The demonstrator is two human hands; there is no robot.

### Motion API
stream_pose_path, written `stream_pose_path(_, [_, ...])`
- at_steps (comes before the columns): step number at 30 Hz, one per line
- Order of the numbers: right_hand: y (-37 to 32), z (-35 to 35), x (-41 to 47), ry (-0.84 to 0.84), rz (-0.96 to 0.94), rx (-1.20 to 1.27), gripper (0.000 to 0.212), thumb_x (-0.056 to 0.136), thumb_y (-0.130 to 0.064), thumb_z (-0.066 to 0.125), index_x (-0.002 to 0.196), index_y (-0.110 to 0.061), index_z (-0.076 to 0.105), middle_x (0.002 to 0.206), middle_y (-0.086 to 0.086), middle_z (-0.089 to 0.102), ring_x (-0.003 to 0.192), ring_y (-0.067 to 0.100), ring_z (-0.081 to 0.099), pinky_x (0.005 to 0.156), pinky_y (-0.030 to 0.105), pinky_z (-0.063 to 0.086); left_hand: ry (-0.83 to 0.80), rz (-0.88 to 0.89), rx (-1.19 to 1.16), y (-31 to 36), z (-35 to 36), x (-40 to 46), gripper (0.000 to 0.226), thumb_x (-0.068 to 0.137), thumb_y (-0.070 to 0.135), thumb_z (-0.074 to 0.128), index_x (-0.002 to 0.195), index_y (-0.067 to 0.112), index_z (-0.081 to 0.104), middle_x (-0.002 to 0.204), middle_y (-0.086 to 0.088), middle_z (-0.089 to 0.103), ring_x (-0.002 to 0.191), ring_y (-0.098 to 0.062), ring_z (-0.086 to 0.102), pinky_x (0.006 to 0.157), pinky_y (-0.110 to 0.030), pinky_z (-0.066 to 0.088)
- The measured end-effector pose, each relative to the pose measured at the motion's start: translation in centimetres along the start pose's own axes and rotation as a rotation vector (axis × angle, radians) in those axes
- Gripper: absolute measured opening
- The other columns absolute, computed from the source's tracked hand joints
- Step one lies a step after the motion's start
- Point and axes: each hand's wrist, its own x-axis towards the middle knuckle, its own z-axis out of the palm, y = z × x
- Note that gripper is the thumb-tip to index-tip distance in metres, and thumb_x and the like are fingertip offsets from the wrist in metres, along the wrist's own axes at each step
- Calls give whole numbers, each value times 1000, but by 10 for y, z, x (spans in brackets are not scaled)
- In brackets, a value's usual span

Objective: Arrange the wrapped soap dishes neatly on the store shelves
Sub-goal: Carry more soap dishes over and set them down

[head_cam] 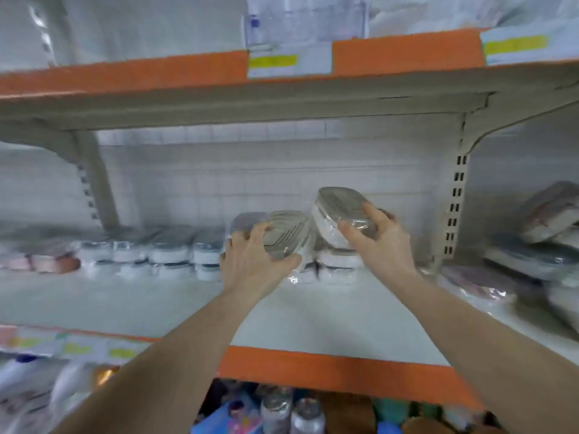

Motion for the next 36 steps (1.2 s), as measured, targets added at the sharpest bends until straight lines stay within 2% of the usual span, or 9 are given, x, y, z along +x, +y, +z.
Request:
stream_pose_path(5, [-90, 118, -63, -199, -67, 46, 62, 85, -43, 63, 140, -23, 43, 141, 8, 39, 121, 21, 47, 98, 23, 32, 127, -167, 184, -114, -124, -36, 71, 67, 55, 68, 130, 35, 43, 129, -6, 44, 124, -26, 39, 105, -37, 32])
stream_pose_path(8, [-138, 181, -101, -284, -135, 107, 60, 84, -42, 65, 137, -21, 47, 133, 9, 46, 110, 16, 48, 84, 12, 27, 182, -250, 267, -171, -191, -64, 73, 69, 55, 67, 133, 34, 40, 130, -8, 44, 123, -29, 39, 102, -38, 32])
stream_pose_path(10, [-167, 218, -124, -343, -164, 134, 59, 83, -42, 65, 136, -21, 49, 128, 9, 50, 107, 15, 47, 79, 11, 26, 200, -297, 318, -202, -230, -79, 72, 70, 55, 67, 133, 33, 40, 129, -8, 44, 122, -29, 39, 101, -38, 33])
stream_pose_path(13, [-206, 269, -148, -420, -192, 196, 58, 82, -43, 66, 134, -21, 51, 125, 9, 52, 111, 17, 49, 79, 11, 26, 234, -372, 384, -245, -281, -94, 72, 70, 57, 65, 133, 34, 40, 129, -7, 44, 122, -29, 40, 101, -40, 34])
stream_pose_path(18, [-259, 341, -167, -525, -262, 242, 61, 84, -41, 65, 138, -21, 45, 141, 4, 41, 119, 9, 41, 85, 9, 21, 285, -465, 417, -306, -337, -95, 72, 71, 58, 65, 134, 35, 38, 129, -8, 42, 121, -28, 38, 102, -39, 33])
stream_pose_path(22, [-282, 404, -163, -555, -292, 250, 61, 84, -40, 65, 139, -22, 44, 139, 3, 41, 113, 5, 40, 90, 10, 22, 303, -476, 416, -356, -360, -75, 69, 74, 56, 65, 133, 33, 38, 126, -8, 42, 121, -27, 35, 100, -38, 30])
stream_pose_path(26, [-306, 485, -145, -563, -306, 253, 64, 83, -43, 64, 139, -21, 44, 140, 6, 43, 130, 18, 37, 106, 29, 28, 324, -501, 416, -422, -378, -34, 68, 73, 57, 64, 131, 35, 38, 124, -6, 42, 116, -24, 38, 95, -36, 36])
stream_pose_path(31, [-348, 605, -110, -577, -307, 271, 62, 83, -42, 66, 138, -22, 46, 135, 8, 46, 125, 17, 41, 93, 19, 27, 354, -535, 414, -513, -419, 44, 66, 71, 54, 65, 129, 35, 41, 123, -6, 44, 115, -25, 41, 97, -38, 38])
stream_pose_path(36, [-394, 703, -82, -595, -283, 255, 61, 83, -40, 66, 137, -22, 47, 135, 7, 45, 123, 16, 44, 91, 15, 27, 362, -558, 446, -593, -465, 108, 66, 74, 57, 62, 131, 34, 38, 125, -6, 45, 115, -26, 42, 98, -41, 37])
